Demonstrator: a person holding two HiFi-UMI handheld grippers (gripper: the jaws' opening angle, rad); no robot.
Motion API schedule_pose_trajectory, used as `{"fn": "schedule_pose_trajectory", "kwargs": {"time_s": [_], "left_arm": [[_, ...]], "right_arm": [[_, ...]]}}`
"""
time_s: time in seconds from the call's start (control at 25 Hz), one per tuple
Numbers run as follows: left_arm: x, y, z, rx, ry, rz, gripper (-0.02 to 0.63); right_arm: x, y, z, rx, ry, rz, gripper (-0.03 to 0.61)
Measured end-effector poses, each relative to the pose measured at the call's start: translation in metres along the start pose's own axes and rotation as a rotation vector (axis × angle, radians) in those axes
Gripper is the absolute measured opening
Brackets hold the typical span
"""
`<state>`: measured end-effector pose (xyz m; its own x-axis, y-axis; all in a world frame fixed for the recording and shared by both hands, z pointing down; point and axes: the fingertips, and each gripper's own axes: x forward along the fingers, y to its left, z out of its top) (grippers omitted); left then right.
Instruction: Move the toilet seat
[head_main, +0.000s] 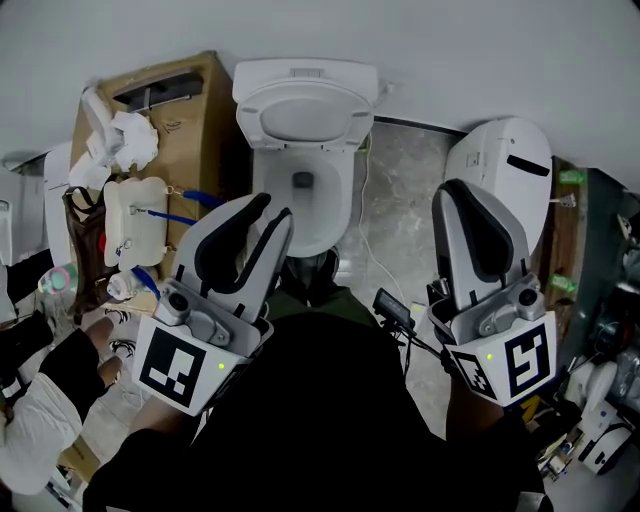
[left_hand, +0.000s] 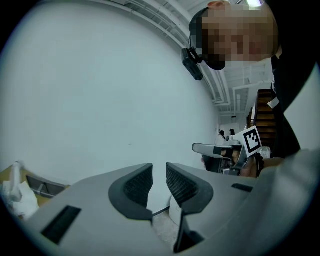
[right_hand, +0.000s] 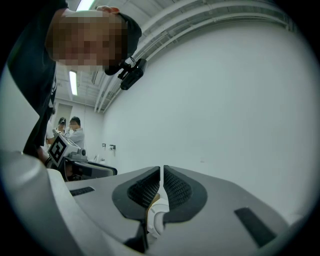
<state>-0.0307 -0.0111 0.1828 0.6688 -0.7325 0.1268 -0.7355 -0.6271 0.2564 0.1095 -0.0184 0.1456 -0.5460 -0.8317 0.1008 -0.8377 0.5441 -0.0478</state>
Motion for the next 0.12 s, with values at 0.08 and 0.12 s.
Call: {"fn": "schedule_pose_trajectory", "kwargs": {"time_s": [0.08,0.12], "left_arm": [[0.0,-0.0001,-0.0004,0.011,0.005,0.004,0.094],[0.0,-0.0002,-0.0007,0.015,0.008,0.005,0.094]], "right_arm": [[-0.0019,-0.0003,-0.0011,0.001,0.005,-0.001,0.048],[-0.003,-0.0004,-0.0016,0.002,0.008,-0.002,0.048]]}}
